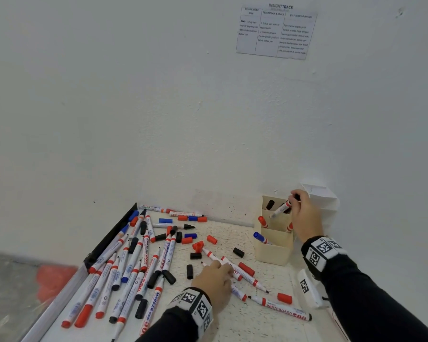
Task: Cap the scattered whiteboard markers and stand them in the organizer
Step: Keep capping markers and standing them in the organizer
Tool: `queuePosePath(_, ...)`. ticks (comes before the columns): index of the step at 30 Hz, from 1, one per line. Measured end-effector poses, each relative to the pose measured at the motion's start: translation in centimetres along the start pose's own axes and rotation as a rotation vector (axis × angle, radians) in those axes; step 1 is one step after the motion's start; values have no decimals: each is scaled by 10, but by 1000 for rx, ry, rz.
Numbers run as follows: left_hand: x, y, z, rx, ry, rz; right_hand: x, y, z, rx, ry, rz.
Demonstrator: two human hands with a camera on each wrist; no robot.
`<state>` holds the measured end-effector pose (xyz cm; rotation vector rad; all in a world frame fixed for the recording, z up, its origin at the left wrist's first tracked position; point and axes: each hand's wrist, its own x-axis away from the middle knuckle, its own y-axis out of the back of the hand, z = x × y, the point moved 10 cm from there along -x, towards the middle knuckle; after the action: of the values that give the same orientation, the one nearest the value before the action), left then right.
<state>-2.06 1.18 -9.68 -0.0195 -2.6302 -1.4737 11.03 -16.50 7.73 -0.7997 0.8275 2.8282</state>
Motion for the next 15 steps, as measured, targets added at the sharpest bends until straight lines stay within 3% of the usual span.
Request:
queuePosePath(4, 1, 7, 9, 22, 88, -73, -9, -3, 17, 68, 102, -30)
queuePosePath(6, -1, 4, 13, 29, 120, -35, -13, -11, 21, 117, 124, -4)
queuePosePath(11, -5, 11, 24, 128, 199, -72, -21, -26, 6, 118, 16, 25)
queuePosePath(15, -1, 21, 39, 206, 243, -153, -23, -50, -10, 326, -6, 127)
